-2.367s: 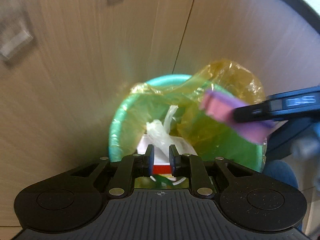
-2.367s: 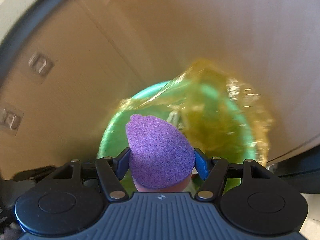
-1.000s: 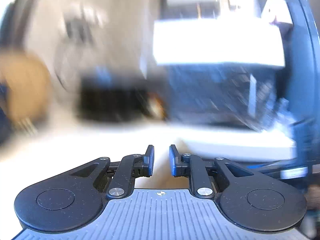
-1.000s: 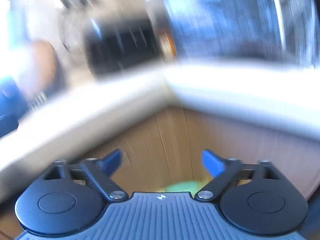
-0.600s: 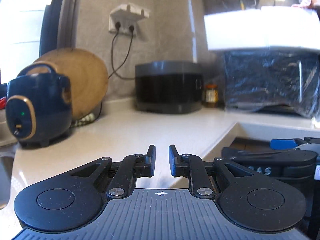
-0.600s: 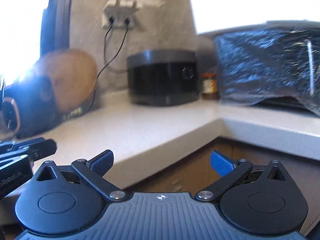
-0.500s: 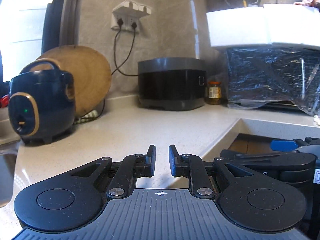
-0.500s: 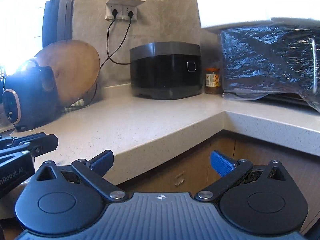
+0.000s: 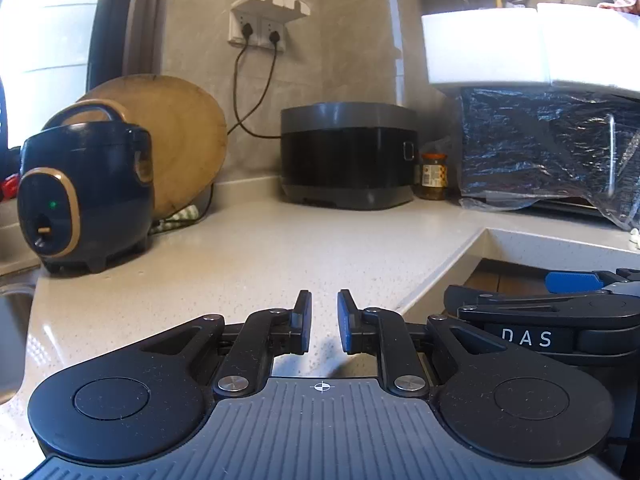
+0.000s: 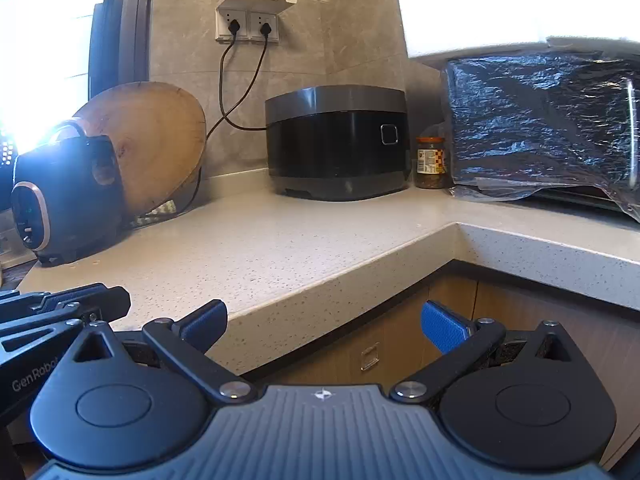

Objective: Collect trash

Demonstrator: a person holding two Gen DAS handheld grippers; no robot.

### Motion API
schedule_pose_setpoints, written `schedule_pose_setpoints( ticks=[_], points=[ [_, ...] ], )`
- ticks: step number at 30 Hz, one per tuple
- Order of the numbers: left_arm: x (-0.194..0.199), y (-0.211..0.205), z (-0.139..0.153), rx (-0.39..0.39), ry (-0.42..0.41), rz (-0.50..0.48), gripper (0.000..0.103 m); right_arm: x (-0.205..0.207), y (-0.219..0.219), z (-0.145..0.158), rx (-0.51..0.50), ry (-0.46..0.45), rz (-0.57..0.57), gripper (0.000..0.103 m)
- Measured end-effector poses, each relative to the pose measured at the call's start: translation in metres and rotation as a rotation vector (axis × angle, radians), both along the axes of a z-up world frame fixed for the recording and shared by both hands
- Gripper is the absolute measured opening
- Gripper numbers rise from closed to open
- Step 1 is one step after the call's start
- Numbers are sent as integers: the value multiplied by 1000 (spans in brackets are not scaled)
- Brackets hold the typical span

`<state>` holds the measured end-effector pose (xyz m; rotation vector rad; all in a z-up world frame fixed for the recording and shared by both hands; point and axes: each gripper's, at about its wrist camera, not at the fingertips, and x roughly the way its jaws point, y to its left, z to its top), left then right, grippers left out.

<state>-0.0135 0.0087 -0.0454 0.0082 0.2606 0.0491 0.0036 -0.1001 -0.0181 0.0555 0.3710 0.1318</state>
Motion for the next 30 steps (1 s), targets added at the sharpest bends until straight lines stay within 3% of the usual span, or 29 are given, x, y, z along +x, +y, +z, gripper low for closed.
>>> schedule_pose_setpoints(
  ticks=[30],
  points=[
    [-2, -2, -2, 3, 5, -8, 18, 2, -3, -6, 15, 17, 2, 103]
  ],
)
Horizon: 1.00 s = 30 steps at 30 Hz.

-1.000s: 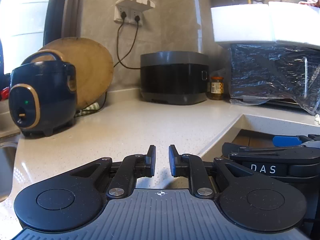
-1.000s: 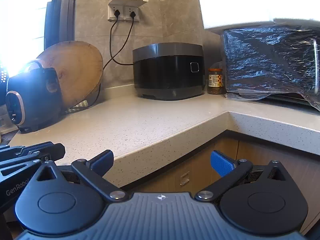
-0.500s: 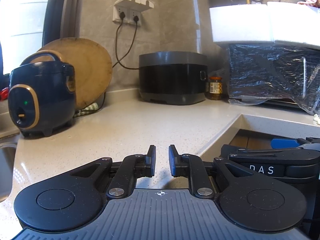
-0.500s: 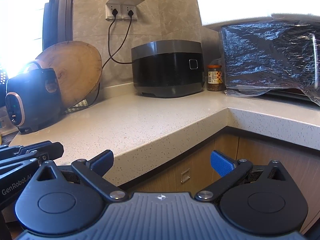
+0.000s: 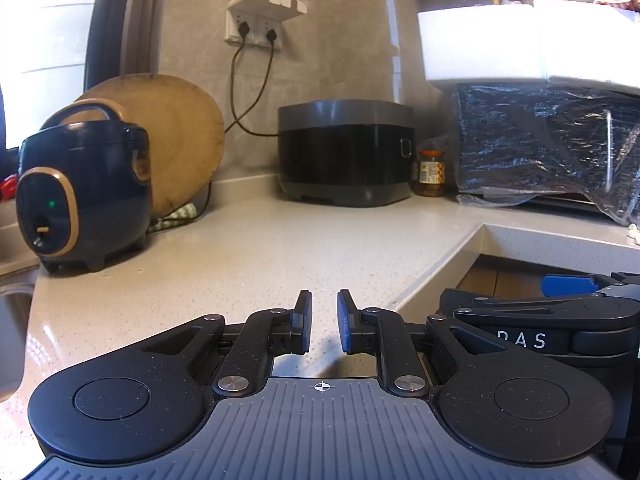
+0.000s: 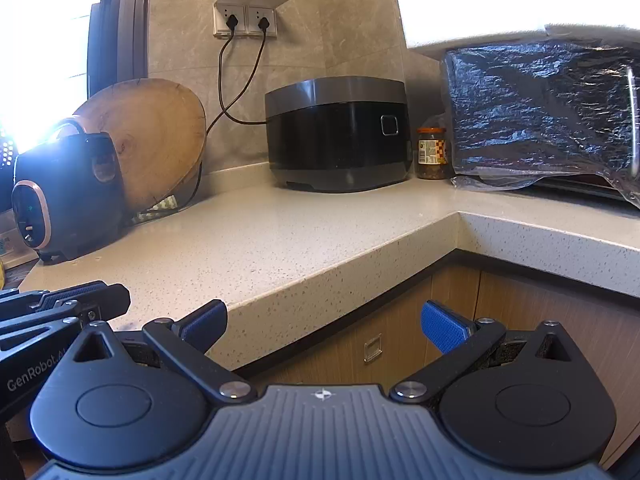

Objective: Collect trash

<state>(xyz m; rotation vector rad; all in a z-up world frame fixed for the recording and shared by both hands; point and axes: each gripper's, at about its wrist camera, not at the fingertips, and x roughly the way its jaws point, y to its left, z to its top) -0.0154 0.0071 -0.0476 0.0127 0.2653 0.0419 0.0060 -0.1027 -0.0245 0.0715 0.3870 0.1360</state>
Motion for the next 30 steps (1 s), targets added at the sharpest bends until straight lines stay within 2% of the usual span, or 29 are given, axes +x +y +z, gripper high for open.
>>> schedule_pose_setpoints(
  ticks=[30],
  points=[
    [-3, 3, -3, 9, -4, 2, 18, -1, 1, -3, 16, 10, -4, 103]
  ],
)
